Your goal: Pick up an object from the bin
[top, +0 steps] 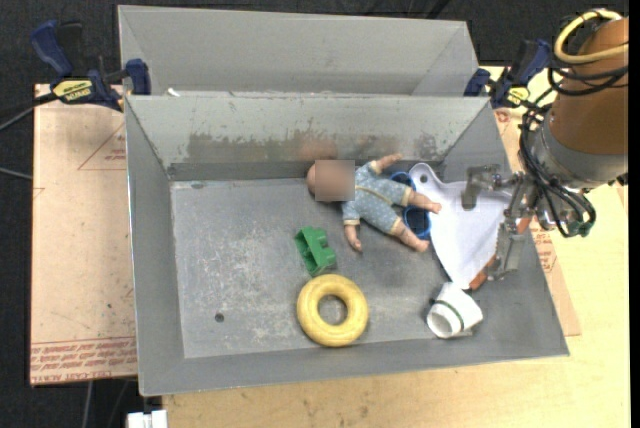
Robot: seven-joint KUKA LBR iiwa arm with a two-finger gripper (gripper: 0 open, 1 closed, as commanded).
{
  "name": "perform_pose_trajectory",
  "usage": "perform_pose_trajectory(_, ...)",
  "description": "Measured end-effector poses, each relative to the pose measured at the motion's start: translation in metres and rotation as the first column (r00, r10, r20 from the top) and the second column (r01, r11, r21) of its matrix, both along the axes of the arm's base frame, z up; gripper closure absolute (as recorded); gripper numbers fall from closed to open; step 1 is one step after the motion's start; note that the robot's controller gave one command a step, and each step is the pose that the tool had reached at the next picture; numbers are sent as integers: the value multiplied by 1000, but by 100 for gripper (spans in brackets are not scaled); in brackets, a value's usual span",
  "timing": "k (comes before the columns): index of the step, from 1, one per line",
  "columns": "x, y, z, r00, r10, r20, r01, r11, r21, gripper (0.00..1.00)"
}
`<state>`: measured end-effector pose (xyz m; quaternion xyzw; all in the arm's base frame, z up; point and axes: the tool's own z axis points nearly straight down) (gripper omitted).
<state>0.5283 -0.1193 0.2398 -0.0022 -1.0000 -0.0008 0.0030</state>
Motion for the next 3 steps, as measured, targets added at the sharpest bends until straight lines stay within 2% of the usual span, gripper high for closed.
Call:
perform_pose_trajectory(1, 1, 1, 5, 1000, 4, 8, -4, 1000, -2, 0)
perform_pose_trajectory(2, -10, -2, -41, 990, 140, 9, -140, 990, -1, 0)
perform_pose_trajectory(3, -43, -7, -76, 942, 335, 9, -335, 942, -2, 0)
